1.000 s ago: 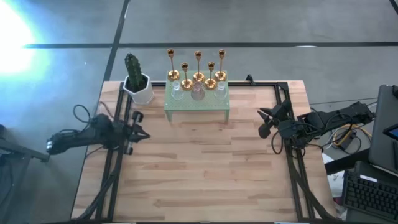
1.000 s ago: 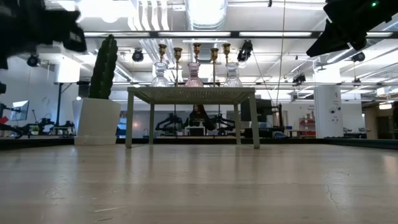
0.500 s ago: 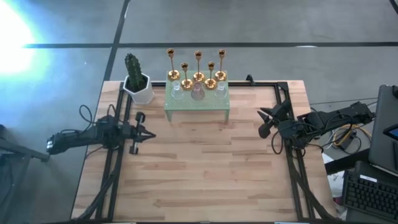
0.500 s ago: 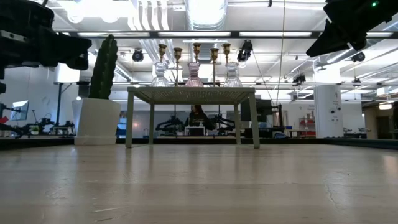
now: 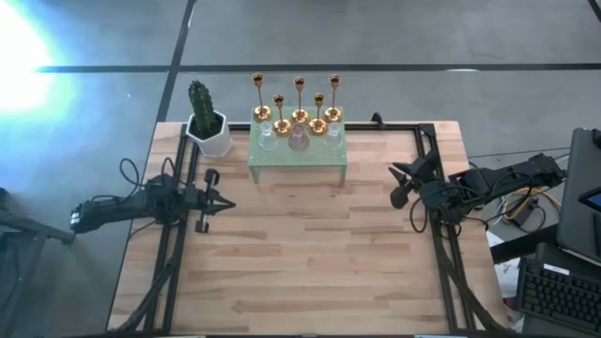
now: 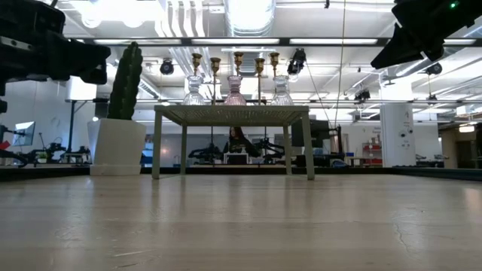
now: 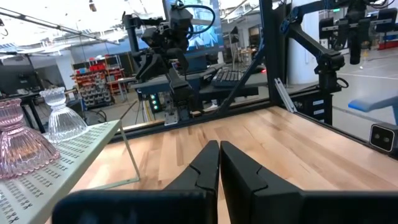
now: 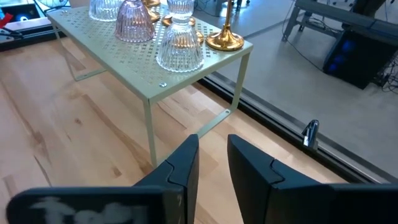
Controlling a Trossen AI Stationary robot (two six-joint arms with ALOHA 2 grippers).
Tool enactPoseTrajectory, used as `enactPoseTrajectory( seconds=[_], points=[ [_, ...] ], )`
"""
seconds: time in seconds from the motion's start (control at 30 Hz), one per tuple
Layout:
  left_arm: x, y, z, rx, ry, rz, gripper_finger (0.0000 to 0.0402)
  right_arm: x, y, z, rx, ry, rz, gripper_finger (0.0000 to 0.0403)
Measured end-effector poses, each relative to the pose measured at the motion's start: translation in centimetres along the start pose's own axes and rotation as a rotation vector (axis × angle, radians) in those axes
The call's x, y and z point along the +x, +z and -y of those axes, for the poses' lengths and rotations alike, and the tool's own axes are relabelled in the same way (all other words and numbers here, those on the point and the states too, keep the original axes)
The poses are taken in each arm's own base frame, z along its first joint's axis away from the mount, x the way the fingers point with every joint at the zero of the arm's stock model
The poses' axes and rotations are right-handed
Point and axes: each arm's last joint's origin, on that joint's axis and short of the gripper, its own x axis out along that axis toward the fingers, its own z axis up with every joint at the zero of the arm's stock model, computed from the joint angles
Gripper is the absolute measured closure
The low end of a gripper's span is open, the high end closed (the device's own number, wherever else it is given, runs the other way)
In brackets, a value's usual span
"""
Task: Pick & Place candle stick holders
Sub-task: Return to Home Position
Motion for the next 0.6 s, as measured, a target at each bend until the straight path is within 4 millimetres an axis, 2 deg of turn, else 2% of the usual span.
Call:
enactPoseTrajectory(
  seconds=[0.23, 0.5, 0.6],
  points=[
    [0.0, -0.03, 0.0, 0.0, 0.0, -0.001, 0.0383, 0.01, -0.01, 0.0, 0.0, 0.0, 0.0, 0.0335],
    [0.01, -0.07, 0.01, -0.001, 0.0, -0.003, 0.0383, 0.01, -0.03, -0.01, 0.003, 0.0, -0.001, 0.0322],
    [0.01, -0.08, 0.01, -0.001, 0.0, -0.004, 0.0383, 0.11, 0.63, -0.41, 0.116, 0.002, 0.073, 0.0317]
  ],
)
